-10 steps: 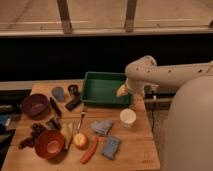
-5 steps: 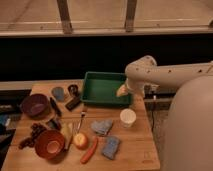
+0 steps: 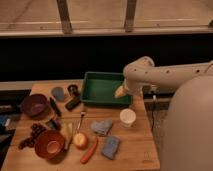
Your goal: Place banana in red bowl
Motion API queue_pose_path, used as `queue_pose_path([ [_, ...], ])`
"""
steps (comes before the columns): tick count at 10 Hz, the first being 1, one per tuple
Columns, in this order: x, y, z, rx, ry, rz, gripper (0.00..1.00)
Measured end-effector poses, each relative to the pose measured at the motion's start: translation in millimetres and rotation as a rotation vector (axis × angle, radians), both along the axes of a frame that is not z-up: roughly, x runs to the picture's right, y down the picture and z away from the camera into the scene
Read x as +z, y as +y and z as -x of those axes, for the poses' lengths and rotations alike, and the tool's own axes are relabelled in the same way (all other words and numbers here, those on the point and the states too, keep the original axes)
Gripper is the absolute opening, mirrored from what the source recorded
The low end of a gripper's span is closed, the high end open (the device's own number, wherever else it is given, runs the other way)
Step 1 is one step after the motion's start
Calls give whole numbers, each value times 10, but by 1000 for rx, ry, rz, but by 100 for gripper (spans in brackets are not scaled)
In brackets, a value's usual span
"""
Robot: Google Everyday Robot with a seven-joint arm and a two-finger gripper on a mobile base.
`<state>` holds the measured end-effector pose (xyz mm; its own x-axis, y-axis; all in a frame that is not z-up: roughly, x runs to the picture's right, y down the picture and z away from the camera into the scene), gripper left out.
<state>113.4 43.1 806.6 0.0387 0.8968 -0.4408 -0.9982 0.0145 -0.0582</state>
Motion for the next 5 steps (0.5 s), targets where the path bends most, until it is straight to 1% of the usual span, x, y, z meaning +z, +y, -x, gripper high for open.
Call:
queue_pose_path([
  [1,3,5,165,-19,-26,-1,80],
  [3,-10,16,647,-71,-100,-7,80],
  [4,-38,50,918,-110,-140,-12,80],
  [5,-100,115,1226,-174,-186,-22,80],
])
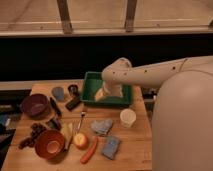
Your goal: Place banana in red bowl
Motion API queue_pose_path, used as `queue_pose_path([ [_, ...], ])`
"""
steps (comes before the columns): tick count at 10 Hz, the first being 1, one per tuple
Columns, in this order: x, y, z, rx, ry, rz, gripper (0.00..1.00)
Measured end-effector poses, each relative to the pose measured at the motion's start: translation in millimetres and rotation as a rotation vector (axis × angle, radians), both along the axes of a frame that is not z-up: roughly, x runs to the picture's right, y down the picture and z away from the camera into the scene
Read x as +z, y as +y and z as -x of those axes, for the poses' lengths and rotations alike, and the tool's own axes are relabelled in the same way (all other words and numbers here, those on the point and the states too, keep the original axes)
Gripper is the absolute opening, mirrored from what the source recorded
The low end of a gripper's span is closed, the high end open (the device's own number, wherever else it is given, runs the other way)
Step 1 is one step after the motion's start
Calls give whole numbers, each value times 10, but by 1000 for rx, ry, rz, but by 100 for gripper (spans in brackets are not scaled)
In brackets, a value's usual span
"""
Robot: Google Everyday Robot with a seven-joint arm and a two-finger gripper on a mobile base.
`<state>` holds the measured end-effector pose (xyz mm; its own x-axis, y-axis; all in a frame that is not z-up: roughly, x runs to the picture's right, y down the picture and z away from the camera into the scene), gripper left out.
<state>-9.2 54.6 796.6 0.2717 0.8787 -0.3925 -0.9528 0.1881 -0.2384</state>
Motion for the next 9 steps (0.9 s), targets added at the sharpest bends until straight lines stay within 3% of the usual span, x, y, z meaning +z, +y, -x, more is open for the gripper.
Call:
queue_pose_path([
  [2,-169,235,525,-98,-86,2,80],
  [5,-455,549,1045,-228,-199,-10,80],
  [9,-442,572,1018,-231,-207,-9,80],
])
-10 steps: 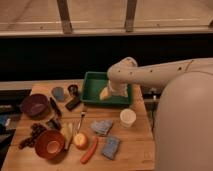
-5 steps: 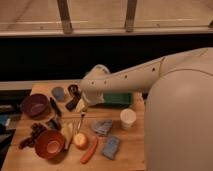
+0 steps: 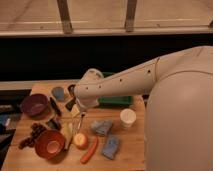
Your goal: Place banana in red bowl
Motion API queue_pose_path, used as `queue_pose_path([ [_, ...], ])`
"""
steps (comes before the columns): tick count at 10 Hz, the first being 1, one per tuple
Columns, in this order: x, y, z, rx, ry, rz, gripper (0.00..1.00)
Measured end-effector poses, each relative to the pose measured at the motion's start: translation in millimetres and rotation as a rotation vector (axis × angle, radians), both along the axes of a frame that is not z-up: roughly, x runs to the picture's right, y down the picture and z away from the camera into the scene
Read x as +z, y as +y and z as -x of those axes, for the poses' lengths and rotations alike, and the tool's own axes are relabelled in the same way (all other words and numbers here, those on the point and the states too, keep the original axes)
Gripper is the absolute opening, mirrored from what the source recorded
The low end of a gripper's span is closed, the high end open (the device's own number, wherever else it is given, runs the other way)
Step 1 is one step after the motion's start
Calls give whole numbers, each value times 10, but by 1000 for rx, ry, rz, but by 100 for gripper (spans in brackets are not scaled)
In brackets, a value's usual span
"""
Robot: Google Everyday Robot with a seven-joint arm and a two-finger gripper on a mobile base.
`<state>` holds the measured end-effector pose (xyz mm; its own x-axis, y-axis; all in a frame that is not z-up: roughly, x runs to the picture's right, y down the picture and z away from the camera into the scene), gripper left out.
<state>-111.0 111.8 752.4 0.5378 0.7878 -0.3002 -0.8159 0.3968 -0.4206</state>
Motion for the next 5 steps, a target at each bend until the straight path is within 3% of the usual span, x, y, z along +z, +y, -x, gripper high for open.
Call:
queue_pose_path([
  [2,37,32,67,-31,-48,0,80],
  [5,186,25,458,-74,-135,11,80],
])
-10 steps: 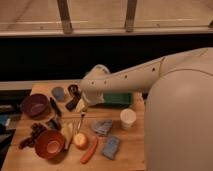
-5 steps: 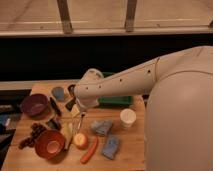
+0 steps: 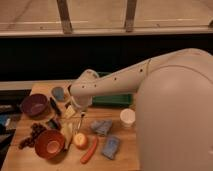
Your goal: Place banana in red bowl
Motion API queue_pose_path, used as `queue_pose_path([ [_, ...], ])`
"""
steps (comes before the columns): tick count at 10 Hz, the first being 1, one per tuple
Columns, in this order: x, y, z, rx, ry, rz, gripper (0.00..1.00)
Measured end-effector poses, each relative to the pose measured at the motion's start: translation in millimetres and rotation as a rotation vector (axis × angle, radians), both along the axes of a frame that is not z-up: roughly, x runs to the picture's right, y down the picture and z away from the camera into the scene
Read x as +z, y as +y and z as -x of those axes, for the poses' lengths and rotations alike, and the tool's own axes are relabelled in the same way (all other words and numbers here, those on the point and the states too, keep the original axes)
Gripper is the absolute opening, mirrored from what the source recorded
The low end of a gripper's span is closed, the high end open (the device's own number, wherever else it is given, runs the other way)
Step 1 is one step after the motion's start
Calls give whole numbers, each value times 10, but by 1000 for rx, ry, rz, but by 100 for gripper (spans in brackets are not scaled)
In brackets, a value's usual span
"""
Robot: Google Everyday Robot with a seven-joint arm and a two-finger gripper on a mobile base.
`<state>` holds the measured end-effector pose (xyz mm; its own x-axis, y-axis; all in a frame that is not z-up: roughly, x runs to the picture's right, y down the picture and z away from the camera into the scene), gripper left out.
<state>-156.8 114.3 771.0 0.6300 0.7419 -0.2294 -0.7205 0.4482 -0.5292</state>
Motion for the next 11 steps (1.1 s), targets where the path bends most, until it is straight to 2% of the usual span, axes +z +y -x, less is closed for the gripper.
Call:
queue_pose_path([
  [5,319,232,411,-44,-80,53,80],
  [9,305,491,683,-58,-99,-16,80],
  [11,359,531,656,-51,-87,-59,80],
])
